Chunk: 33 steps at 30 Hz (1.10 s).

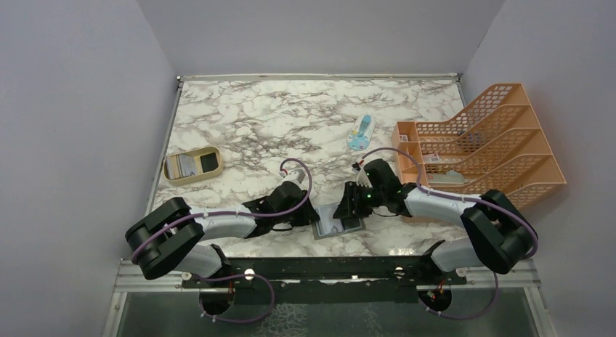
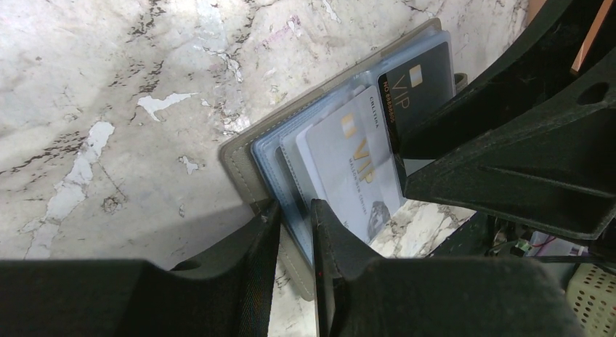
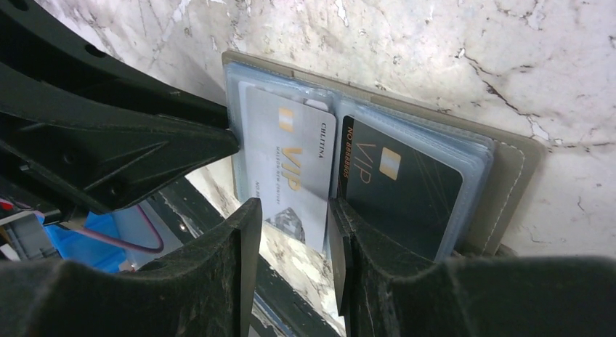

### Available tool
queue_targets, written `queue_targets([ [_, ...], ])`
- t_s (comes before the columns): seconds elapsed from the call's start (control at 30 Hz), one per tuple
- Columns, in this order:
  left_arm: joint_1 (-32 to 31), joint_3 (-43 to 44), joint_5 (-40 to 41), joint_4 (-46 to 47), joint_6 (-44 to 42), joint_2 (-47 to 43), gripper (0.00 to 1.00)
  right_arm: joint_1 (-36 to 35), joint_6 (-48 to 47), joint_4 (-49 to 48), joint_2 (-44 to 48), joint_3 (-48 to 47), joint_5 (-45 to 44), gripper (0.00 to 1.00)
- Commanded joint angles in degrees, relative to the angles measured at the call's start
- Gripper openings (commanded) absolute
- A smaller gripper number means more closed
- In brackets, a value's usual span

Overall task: Put the credit cards into the card holder
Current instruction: Insert the credit card into the card holder.

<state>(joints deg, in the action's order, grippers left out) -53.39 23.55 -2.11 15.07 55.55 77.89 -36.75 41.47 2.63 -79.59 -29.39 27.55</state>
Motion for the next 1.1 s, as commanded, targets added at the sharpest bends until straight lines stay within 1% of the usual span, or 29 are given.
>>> queue_targets([
  [0.0, -0.5, -0.4, -1.5, 2.1, -1.4, 0.4, 0.25, -0.3, -1.8, 2.7, -0.4, -1.3, -2.4, 0.39],
  [0.27, -0.5, -0.6, -1.0, 3.5, -2.1, 0.8, 0.25, -0.3, -3.1, 1.4, -1.8, -1.5, -1.6, 0.39],
  [0.47, -0.5, -0.2, -0.9, 4.5, -2.4, 1.3, 0.25, -0.3, -2.7, -0.1, -2.2, -1.9, 2.3, 0.36],
  [0.7, -0.5, 0.5, -1.2, 4.9, -3.2, 2.1, 0.25, -0.3, -3.2, 1.6, -1.0, -1.9, 2.2, 0.34],
  [0.8, -0.4, 0.8, -1.2, 5.0, -3.3, 2.6, 0.27, -0.3, -3.7, 3.6, -0.3, -2.1, 1.3, 0.34],
  [0.9, -0.4, 0.9, -1.4, 4.9, -3.4, 1.9, 0.31, -0.3, -4.8, 7.1, 1.2, -3.3, -0.4, 0.35],
  [1.07, -0.4, 0.9, -1.5, 4.4, -4.4, -0.8, 0.36, -0.3, -6.5, 13.7, 3.6, -6.2, -7.9, 0.41],
])
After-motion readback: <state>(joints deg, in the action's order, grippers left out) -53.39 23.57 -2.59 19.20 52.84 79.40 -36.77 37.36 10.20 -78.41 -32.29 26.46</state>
